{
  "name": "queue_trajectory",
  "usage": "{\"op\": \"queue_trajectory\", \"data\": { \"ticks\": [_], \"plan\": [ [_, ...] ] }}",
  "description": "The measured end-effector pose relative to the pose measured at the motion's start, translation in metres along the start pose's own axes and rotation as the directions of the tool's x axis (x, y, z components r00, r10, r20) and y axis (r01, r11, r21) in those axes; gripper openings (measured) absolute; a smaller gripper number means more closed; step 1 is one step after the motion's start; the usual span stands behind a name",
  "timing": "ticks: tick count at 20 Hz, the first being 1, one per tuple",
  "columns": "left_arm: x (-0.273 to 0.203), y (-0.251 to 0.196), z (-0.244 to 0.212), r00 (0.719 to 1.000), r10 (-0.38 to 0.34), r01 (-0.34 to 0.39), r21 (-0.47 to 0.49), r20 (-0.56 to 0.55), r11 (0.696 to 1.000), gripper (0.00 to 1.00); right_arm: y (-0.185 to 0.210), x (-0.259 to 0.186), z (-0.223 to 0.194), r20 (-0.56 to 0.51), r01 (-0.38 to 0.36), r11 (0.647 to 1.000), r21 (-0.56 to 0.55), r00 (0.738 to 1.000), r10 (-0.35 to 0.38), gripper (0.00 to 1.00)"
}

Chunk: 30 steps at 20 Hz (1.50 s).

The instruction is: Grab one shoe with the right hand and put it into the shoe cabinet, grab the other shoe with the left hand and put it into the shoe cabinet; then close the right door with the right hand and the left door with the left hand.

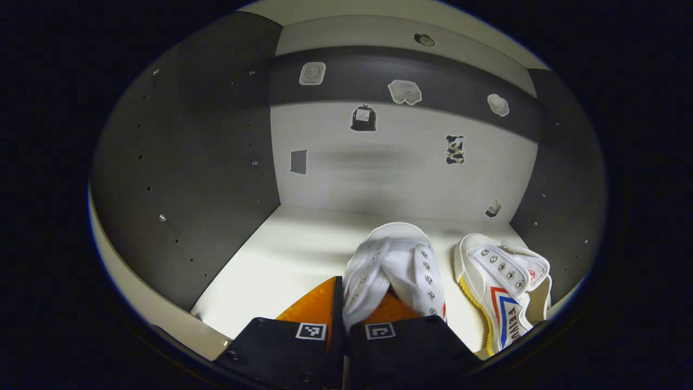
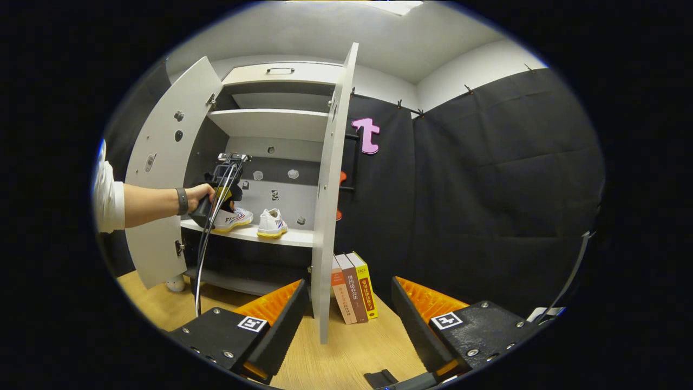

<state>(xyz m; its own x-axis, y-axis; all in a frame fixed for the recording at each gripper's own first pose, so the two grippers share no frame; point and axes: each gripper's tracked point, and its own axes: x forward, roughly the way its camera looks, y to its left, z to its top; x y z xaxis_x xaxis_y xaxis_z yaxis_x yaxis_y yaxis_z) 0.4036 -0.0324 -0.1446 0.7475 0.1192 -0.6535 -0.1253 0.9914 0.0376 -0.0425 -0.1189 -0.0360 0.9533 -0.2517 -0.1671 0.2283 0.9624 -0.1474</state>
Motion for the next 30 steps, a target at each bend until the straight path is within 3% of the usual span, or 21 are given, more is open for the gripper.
{"op": "queue_trajectory", "data": {
  "ticks": [2,6,10,12,13,15,18,23,30],
  "plan": [
    [-0.001,-0.005,0.002,1.000,-0.020,0.020,-0.023,0.003,1.000,0.17,-0.001,0.000,-0.004,-0.010,0.003,1.000,0.012,1.000,-0.003,0.94],
    [-0.001,0.002,0.000,1.000,0.024,-0.024,-0.021,-0.002,0.999,0.27,0.000,0.000,-0.004,-0.008,0.000,1.000,0.030,1.000,0.000,0.94],
    [-0.013,0.012,0.002,0.999,0.037,-0.037,0.002,0.007,0.999,0.64,0.000,-0.002,-0.006,-0.004,-0.003,1.000,0.031,1.000,0.003,0.94],
    [-0.023,0.019,0.001,0.999,0.048,-0.048,0.018,0.022,0.999,0.75,0.001,-0.002,-0.007,-0.005,-0.011,0.999,0.045,1.000,0.011,0.94],
    [-0.030,0.024,0.003,0.997,0.061,-0.062,0.023,0.046,0.998,0.90,0.002,-0.001,-0.007,-0.003,-0.015,0.999,0.051,1.000,0.015,0.94],
    [-0.046,0.021,0.003,0.997,0.040,-0.041,0.023,0.068,0.999,0.99,0.005,-0.001,-0.006,0.001,-0.026,0.998,0.060,1.000,0.026,0.94],
    [-0.078,0.016,0.010,0.992,0.000,-0.006,0.045,0.129,0.999,1.00,0.009,-0.001,-0.002,0.013,-0.045,0.997,0.067,0.999,0.044,0.94],
    [-0.156,0.009,0.027,0.957,-0.095,0.088,0.037,0.274,0.995,0.99,0.021,-0.002,0.005,0.032,-0.085,0.993,0.087,0.996,0.083,0.94],
    [-0.249,0.030,0.003,0.910,-0.125,0.121,0.035,0.395,0.992,0.98,0.034,-0.003,0.022,0.064,-0.154,0.984,0.087,0.987,0.148,0.94]
  ]
}}
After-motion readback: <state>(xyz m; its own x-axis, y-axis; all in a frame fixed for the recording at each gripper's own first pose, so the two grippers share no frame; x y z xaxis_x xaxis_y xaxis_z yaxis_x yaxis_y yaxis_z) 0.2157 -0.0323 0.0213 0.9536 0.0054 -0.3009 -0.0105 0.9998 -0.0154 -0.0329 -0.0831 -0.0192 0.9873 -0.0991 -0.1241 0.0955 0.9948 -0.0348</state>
